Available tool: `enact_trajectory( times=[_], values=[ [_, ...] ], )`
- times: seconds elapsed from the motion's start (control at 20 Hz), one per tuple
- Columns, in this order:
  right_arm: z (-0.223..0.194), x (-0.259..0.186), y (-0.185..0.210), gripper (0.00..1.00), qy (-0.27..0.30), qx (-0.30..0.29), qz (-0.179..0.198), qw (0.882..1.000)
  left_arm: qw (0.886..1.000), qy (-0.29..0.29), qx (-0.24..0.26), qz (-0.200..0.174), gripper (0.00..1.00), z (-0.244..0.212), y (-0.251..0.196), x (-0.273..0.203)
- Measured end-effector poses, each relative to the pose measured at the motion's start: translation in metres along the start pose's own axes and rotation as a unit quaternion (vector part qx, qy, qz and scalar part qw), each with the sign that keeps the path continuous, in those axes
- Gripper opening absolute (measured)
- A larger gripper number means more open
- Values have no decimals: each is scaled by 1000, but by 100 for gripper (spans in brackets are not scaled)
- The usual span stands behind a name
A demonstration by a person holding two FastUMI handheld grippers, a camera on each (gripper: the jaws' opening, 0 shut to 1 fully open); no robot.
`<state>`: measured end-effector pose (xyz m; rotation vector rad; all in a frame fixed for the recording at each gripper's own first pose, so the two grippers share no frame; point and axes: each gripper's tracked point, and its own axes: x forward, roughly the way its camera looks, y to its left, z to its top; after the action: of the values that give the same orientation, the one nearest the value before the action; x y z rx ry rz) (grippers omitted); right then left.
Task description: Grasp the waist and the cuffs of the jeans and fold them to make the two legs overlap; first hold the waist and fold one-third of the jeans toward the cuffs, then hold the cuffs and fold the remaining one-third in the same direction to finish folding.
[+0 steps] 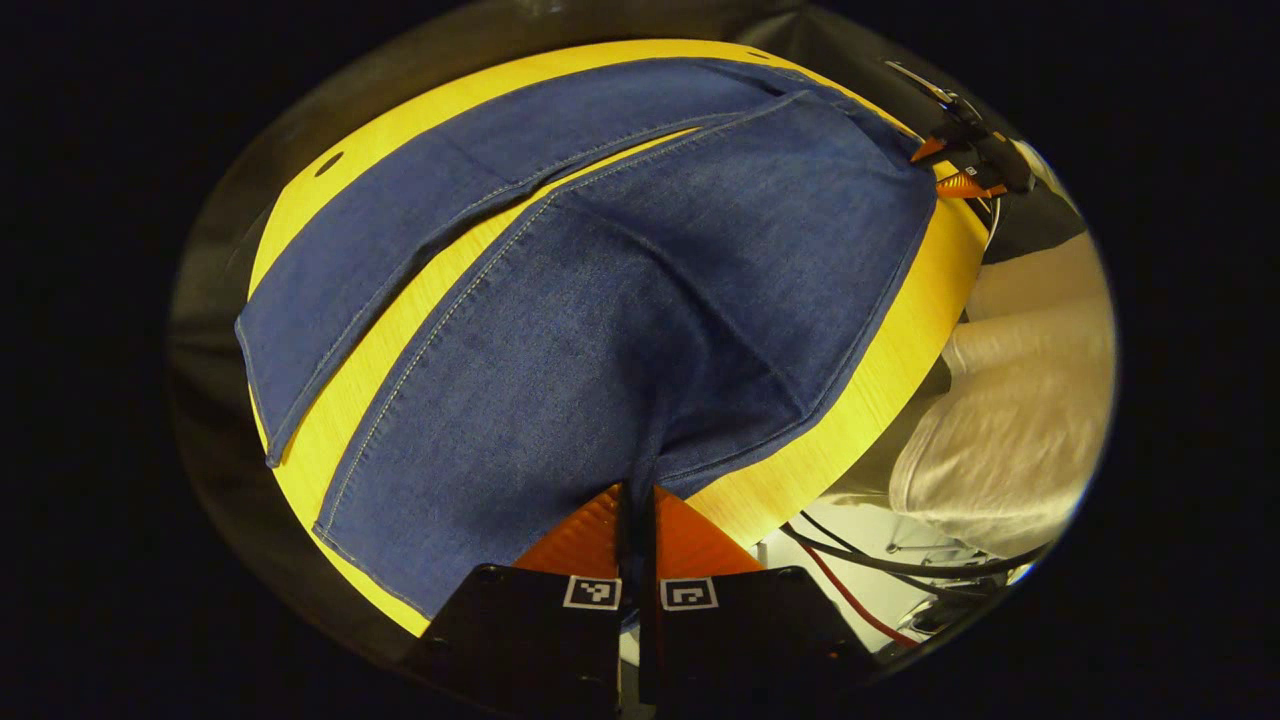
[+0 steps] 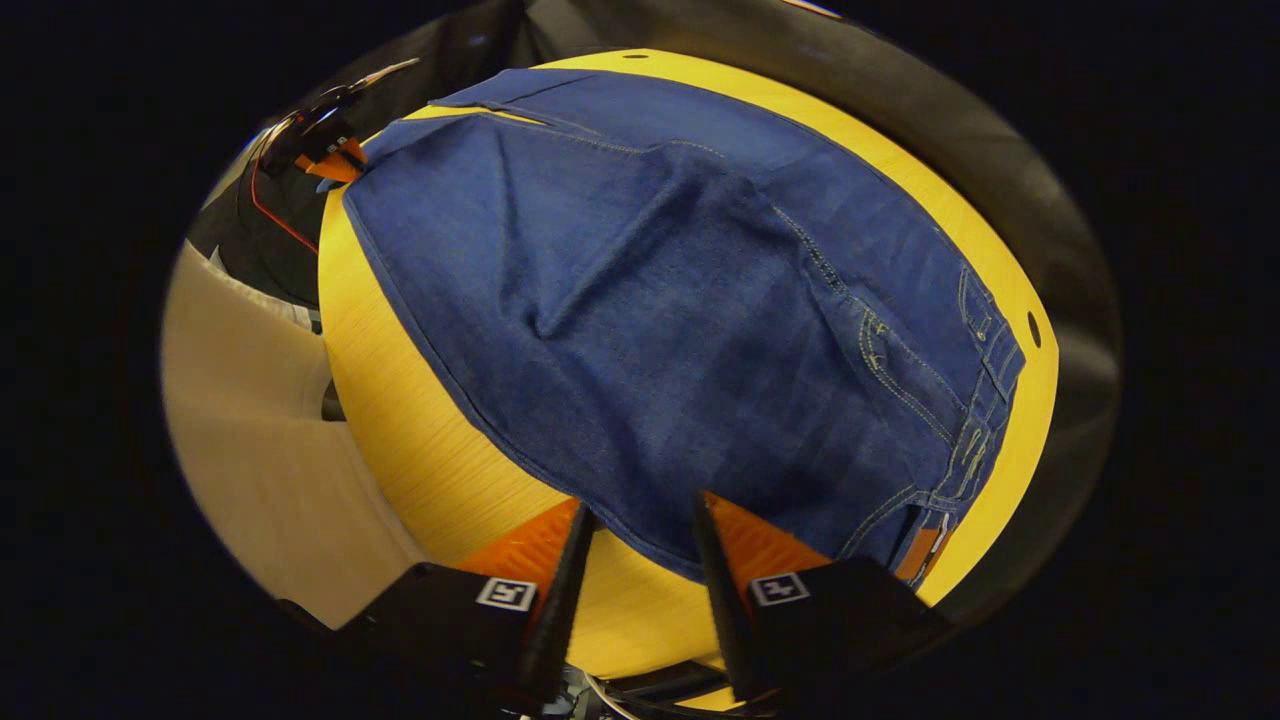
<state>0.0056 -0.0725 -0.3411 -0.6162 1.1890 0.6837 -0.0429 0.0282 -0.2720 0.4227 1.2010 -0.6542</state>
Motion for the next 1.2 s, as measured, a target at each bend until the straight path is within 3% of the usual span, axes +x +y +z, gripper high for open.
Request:
enact_trajectory(
  times=[0.15, 0.4, 0.65, 0.95, 1.2],
  values=[
    [6, 1, -2, 24, -31, 15, -14, 999, 999, 5, -27, -20, 1, 1, -1, -3],
    [10, 2, -2, 5, -45, 74, -49, 995, 998, -5, -51, -38, 0, 2, -1, -4],
    [9, 1, -3, 3, -19, 90, -82, 992, 997, 21, -49, -57, 0, 0, -2, -5],
    [48, -40, -23, 2, -55, 103, -103, 988, 996, 71, 37, -27, 0, 27, 28, -47],
    [108, -92, -59, 0, -115, 155, -89, 977, 993, 90, 78, 19, 0, 73, 63, -96]
  ],
)
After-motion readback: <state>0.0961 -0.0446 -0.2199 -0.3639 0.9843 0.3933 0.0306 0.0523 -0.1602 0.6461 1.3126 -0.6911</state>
